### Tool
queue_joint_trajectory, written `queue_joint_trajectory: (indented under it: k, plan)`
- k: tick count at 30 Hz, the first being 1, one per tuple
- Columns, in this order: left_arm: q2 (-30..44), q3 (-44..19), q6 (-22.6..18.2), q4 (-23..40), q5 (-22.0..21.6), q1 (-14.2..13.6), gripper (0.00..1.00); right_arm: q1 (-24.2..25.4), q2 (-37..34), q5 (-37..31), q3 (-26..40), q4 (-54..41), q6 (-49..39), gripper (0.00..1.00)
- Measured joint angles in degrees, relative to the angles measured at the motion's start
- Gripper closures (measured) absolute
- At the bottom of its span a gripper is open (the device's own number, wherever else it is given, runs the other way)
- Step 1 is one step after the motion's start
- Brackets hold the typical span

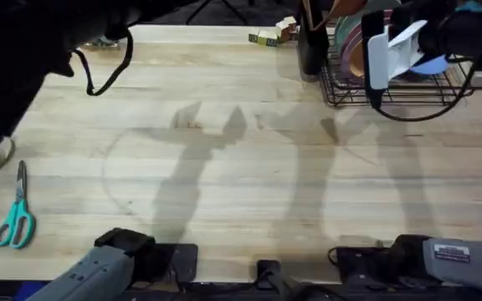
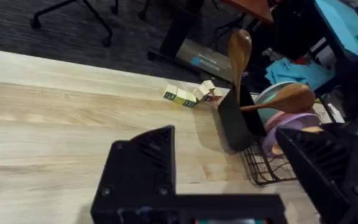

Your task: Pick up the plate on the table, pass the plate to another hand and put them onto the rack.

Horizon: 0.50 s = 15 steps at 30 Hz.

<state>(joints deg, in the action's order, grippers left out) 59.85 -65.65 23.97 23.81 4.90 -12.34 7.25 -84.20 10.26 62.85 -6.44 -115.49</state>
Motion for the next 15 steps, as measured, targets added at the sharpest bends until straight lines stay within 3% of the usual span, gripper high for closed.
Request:
queue_joint_trajectory:
  k: [12, 13, 15]
  plan:
    - [0.0, 0.0, 0.0, 0.0, 0.0, 0.0, 0.008, -1.0, -1.8, -0.2, 0.0, -5.6, -0.2, 0.953]
    - [0.0, 0.0, 0.0, 0.0, 0.0, 0.0, 0.007, -1.0, -1.8, -0.2, 0.0, -5.6, -0.2, 0.861]
    - [0.0, 0.0, 0.0, 0.0, 0.0, 0.0, 0.007, -1.0, -1.8, -0.2, 0.0, -5.7, -0.3, 0.583]
